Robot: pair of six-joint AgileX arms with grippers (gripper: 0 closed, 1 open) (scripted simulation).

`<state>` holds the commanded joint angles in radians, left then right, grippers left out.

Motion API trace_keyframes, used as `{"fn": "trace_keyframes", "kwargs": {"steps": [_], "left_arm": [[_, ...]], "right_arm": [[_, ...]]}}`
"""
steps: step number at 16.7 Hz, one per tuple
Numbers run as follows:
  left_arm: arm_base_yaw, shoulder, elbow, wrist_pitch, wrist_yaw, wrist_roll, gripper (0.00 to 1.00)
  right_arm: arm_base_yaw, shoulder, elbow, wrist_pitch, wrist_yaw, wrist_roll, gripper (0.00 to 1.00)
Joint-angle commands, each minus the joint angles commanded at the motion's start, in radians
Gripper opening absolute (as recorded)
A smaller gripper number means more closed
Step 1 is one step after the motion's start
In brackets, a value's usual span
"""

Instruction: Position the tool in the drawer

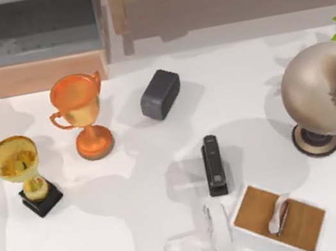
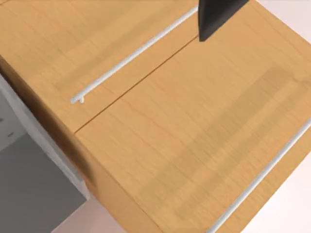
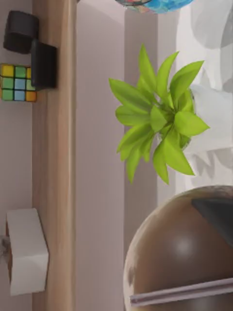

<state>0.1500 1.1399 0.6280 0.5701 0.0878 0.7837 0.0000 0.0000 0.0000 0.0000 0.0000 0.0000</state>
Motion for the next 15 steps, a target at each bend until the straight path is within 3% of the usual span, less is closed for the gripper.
{"fn": "trace_keyframes", "kwargs": {"steps": [7, 15], "left_arm": [[0.067, 0.426, 0.238, 0.234, 0.076, 0.317, 1.0], [0.142, 0.869, 0.382, 0.405, 0.191, 0.624, 1.0]], "right_arm": [[0.0, 0.0, 0.0, 0.0, 0.0, 0.0, 1.0], [0.0, 0.0, 0.0, 0.0, 0.0, 0.0, 1.0]]}}
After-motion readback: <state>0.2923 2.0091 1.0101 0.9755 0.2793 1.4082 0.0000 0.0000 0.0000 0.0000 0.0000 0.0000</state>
